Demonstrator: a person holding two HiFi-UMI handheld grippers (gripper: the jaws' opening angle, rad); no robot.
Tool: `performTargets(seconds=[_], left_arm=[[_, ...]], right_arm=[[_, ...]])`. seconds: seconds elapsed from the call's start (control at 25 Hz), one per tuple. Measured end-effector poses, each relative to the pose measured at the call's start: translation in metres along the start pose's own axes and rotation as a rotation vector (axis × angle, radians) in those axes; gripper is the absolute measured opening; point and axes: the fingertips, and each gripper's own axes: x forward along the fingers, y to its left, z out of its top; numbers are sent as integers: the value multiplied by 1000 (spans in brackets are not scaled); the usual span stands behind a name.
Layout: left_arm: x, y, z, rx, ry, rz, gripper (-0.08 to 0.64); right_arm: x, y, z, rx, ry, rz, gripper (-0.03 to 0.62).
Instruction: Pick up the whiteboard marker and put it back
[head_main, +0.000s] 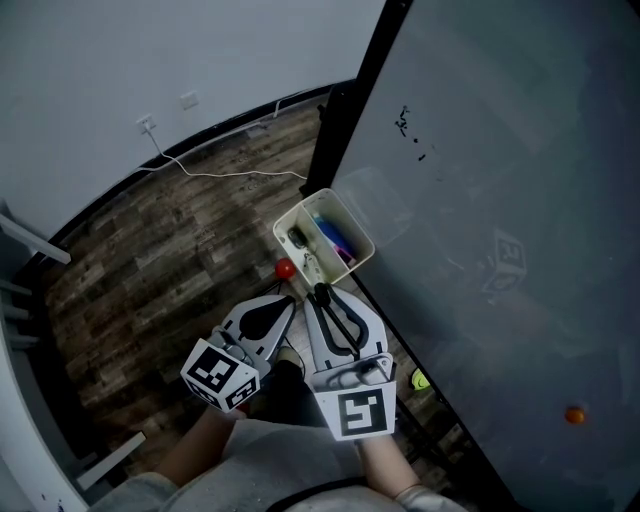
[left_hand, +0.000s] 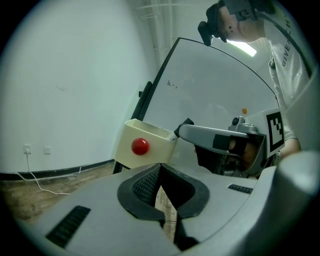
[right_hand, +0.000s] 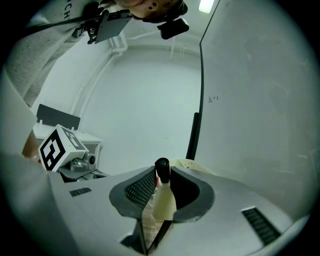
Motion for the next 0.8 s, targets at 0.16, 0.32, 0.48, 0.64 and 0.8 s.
performTargets(seconds=[0.16,0.32,0.48,0.64,0.8], left_arm=[[-3,-5,2,2,1,-4,15],[-5,-9,3,7,-2,-11,15],[-7,-15,5,13,-7,-19,15],[-11,-22,6,19,-10,-26,15],[-15,-27,7,26,-13,-31,15]], right_arm=[[-4,1,3,13,-15,-12,83],[-11,4,-3,-35,35,6,84],[-17,7,-8,-71,73,11,84],[-22,7,-4,-8,25,-29,84],[-31,13,-8,-21,51,-30,84]])
